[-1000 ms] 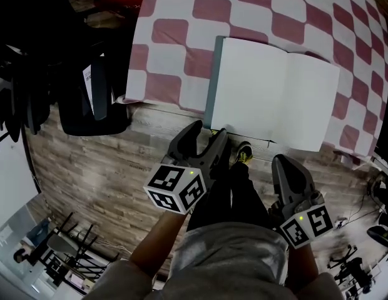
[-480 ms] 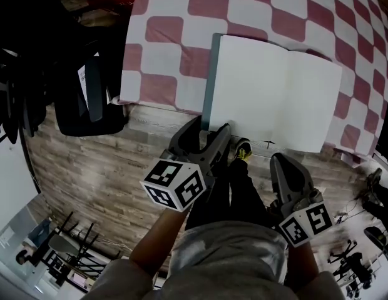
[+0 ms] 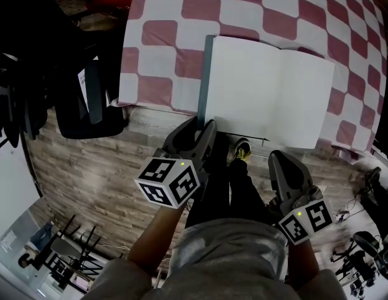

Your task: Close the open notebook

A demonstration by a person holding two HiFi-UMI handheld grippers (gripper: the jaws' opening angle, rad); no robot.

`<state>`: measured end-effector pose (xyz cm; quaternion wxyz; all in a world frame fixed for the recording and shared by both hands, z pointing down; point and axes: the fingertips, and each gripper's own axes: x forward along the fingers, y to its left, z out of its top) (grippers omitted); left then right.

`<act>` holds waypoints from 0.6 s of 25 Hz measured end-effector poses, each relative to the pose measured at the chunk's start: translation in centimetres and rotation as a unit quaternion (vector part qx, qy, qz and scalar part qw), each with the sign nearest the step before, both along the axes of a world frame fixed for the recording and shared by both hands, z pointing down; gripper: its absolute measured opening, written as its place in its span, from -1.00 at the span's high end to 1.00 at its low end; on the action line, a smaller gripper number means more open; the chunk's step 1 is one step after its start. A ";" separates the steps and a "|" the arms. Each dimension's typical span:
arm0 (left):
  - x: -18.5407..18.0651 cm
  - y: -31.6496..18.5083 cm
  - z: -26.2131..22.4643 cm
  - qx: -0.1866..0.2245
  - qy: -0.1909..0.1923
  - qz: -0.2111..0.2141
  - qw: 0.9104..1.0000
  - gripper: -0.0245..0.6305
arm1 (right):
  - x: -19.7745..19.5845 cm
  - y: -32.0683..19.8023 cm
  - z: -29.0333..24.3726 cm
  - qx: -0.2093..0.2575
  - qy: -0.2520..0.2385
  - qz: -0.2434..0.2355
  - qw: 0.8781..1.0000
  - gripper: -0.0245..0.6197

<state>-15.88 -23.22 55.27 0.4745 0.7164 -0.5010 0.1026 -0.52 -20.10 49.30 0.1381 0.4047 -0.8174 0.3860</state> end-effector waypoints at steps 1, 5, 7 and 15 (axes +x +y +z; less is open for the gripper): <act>0.0 0.0 -0.1 -0.001 -0.002 0.000 1.000 0.49 | 0.1 0.0 -0.1 0.002 -0.001 0.001 1.000 0.82; 0.0 -0.2 -0.6 -0.002 -0.018 -0.001 1.000 0.66 | 0.2 -0.2 -0.7 0.011 -0.004 0.001 1.000 0.82; 0.0 -0.2 -1.0 -0.001 -0.025 -0.005 1.000 0.70 | 0.3 -0.3 -1.1 0.016 -0.007 0.002 1.000 0.82; 0.2 -0.2 -3.0 0.014 -0.042 -0.008 0.999 0.75 | 1.5 -0.5 -3.4 0.040 -0.011 0.012 0.999 0.82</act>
